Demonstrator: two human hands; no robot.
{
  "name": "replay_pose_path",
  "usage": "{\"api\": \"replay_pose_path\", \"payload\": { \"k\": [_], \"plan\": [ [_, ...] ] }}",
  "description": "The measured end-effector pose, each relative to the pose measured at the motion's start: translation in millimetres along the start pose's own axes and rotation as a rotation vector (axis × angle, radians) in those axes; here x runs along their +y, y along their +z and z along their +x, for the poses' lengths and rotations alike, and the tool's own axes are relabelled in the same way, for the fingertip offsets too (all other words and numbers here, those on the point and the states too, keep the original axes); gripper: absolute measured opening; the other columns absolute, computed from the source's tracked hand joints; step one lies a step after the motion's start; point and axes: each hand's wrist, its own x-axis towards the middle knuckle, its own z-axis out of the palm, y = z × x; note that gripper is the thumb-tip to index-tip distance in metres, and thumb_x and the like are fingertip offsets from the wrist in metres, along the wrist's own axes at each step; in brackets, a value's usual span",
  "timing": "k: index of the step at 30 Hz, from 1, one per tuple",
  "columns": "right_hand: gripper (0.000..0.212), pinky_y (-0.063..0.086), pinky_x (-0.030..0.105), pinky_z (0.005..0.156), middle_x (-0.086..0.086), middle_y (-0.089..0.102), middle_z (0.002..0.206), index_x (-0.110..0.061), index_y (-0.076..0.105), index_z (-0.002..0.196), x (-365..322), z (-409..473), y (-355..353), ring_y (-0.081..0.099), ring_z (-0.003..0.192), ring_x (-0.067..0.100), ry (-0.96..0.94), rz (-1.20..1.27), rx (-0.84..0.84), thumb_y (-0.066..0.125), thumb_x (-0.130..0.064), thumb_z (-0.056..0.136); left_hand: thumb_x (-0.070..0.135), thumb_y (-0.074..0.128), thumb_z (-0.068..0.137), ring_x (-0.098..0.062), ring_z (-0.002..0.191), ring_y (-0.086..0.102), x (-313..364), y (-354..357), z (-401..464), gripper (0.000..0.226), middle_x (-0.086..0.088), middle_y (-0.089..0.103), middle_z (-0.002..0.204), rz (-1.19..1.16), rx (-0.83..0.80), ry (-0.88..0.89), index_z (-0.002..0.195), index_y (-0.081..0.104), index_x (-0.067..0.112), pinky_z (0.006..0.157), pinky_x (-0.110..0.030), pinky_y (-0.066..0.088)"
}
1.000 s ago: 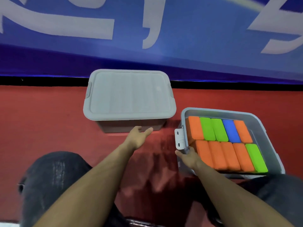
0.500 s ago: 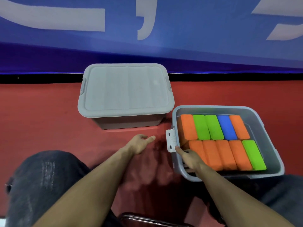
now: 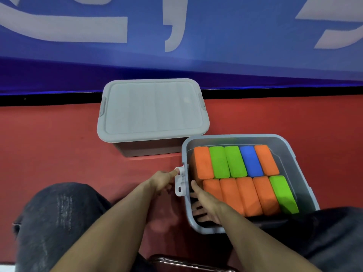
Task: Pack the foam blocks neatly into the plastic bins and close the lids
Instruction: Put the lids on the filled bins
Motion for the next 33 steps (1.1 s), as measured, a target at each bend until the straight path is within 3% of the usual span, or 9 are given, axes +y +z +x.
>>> {"api": "replay_pose_path", "payload": {
  "k": [4, 7, 11, 15, 18, 20, 23, 28, 33],
  "plan": [
    [0.085, 0.051, 0.041, 0.092, 0.006, 0.07, 0.118, -0.027, 0.066, 0.126, 2, 9, 39, 0.065, 0.11, 0.025, -0.014, 0.056, -0.08, 0.029, -0.09, 0.082, 0.06, 0.056, 0.095, -0.017, 0.068, 0.052, -3, -1, -2, 0.048, -0.003, 0.06, 0.087, -0.218, -0.057, -0.072, 0.105, 0.061, 0.013, 0.06, -0.027, 0.039],
    [0.086, 0.048, 0.044, 0.101, 0.007, 0.07, 0.122, -0.027, 0.064, 0.13, -4, 15, 66, 0.064, 0.114, 0.026, 0.007, 0.082, -0.128, 0.028, -0.09, 0.083, 0.06, 0.051, 0.097, -0.022, 0.073, 0.056, -5, -10, -1, 0.051, -0.01, 0.064, 0.094, -0.327, -0.02, -0.121, 0.102, 0.067, 0.012, 0.067, -0.031, 0.045],
    [0.073, 0.043, 0.043, 0.103, 0.0, 0.072, 0.119, -0.032, 0.062, 0.124, -10, 10, 49, 0.065, 0.11, 0.021, -0.044, -0.057, -0.136, 0.021, -0.082, 0.092, 0.061, 0.049, 0.097, -0.023, 0.076, 0.056, -12, -23, -1, 0.056, -0.008, 0.062, 0.086, -0.375, -0.085, -0.19, 0.09, 0.068, 0.01, 0.073, -0.034, 0.046],
    [0.072, 0.04, 0.043, 0.114, 0.0, 0.067, 0.131, -0.02, 0.057, 0.141, -24, 11, -5, 0.064, 0.117, 0.018, -0.222, -0.185, 0.11, 0.034, -0.072, 0.096, 0.063, 0.049, 0.097, -0.023, 0.063, 0.053, -13, -25, 2, 0.056, -0.008, 0.06, 0.075, -0.424, 0.007, -0.238, 0.082, 0.062, 0.01, 0.062, -0.031, 0.045],
    [0.06, 0.036, 0.028, 0.111, 0.009, 0.059, 0.143, -0.007, 0.059, 0.139, -32, 8, -44, 0.054, 0.132, 0.023, -0.342, -0.253, 0.292, 0.041, -0.053, 0.104, 0.072, 0.044, 0.094, -0.023, 0.059, 0.05, -17, -33, 3, 0.064, -0.008, 0.059, 0.063, -0.451, 0.065, -0.251, 0.074, 0.059, 0.013, 0.06, -0.029, 0.038],
    [0.053, 0.035, 0.026, 0.104, 0.012, 0.06, 0.141, -0.006, 0.061, 0.136, -30, 11, -68, 0.053, 0.133, 0.025, -0.361, -0.326, 0.396, 0.042, -0.046, 0.106, 0.071, 0.044, 0.094, -0.026, 0.062, 0.058, -23, -40, 7, 0.066, -0.01, 0.067, 0.064, -0.47, 0.127, -0.251, 0.082, 0.068, 0.011, 0.059, -0.03, 0.042],
    [0.054, 0.038, 0.031, 0.105, 0.012, 0.061, 0.139, -0.008, 0.062, 0.135, -23, 20, -89, 0.055, 0.129, 0.025, -0.365, -0.354, 0.47, 0.045, -0.049, 0.104, 0.07, 0.046, 0.095, -0.031, 0.076, 0.068, -38, -56, 14, 0.072, -0.019, 0.074, 0.094, -0.523, 0.204, -0.221, 0.108, 0.073, 0.004, 0.061, -0.034, 0.051],
    [0.067, 0.033, 0.046, 0.118, 0.013, 0.049, 0.151, -0.018, 0.052, 0.146, -31, 30, -91, 0.045, 0.139, 0.031, -0.352, -0.498, 0.544, 0.042, -0.063, 0.098, 0.082, 0.05, 0.083, -0.036, 0.09, 0.072, -60, -92, 6, 0.084, -0.018, 0.075, 0.101, -0.536, 0.336, -0.231, 0.108, 0.072, 0.005, 0.078, -0.041, 0.059],
    [0.101, 0.031, 0.048, 0.121, 0.009, 0.039, 0.159, -0.019, 0.046, 0.151, -50, 38, -65, 0.041, 0.143, 0.029, -0.377, -0.493, 0.469, 0.033, -0.084, 0.074, 0.097, 0.066, 0.037, -0.04, 0.094, 0.074, -118, -134, 27, 0.123, -0.018, 0.077, 0.103, -0.599, 0.399, -0.264, 0.122, 0.07, 0.008, 0.095, -0.053, 0.056]
  ]
}}
